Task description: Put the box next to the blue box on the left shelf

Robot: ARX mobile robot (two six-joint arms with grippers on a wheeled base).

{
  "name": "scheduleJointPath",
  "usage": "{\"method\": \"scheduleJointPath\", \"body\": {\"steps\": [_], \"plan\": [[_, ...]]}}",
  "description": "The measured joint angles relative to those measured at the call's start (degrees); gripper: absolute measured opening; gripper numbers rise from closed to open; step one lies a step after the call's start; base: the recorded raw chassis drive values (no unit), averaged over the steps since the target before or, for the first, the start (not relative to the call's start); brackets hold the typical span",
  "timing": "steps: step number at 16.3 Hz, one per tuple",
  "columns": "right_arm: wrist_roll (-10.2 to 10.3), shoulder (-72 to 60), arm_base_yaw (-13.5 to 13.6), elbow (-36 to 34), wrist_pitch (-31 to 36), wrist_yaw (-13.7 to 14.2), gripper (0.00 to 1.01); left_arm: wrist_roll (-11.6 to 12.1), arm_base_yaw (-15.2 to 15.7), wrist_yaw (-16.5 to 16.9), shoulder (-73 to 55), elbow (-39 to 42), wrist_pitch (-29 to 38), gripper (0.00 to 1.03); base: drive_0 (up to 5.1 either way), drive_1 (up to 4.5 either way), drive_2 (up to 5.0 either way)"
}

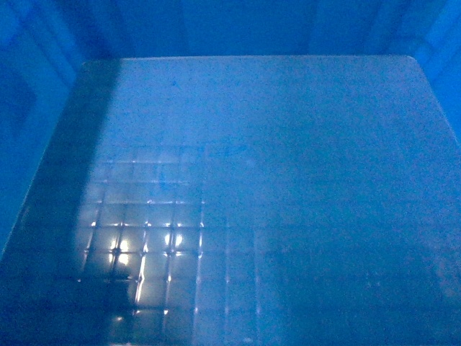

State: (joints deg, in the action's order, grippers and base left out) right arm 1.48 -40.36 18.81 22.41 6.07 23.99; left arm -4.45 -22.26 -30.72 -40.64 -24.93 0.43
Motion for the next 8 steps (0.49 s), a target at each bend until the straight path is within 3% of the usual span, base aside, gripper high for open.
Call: {"method": "scheduleJointPath", "body": {"steps": [8], "plan": [[0.0,0.0,0.0,0.0,0.2,0.0,0.19,0.0,0.0,0.0,0.0,0.0,0.0,0.17,-5.0,2.42,2.4]]}}
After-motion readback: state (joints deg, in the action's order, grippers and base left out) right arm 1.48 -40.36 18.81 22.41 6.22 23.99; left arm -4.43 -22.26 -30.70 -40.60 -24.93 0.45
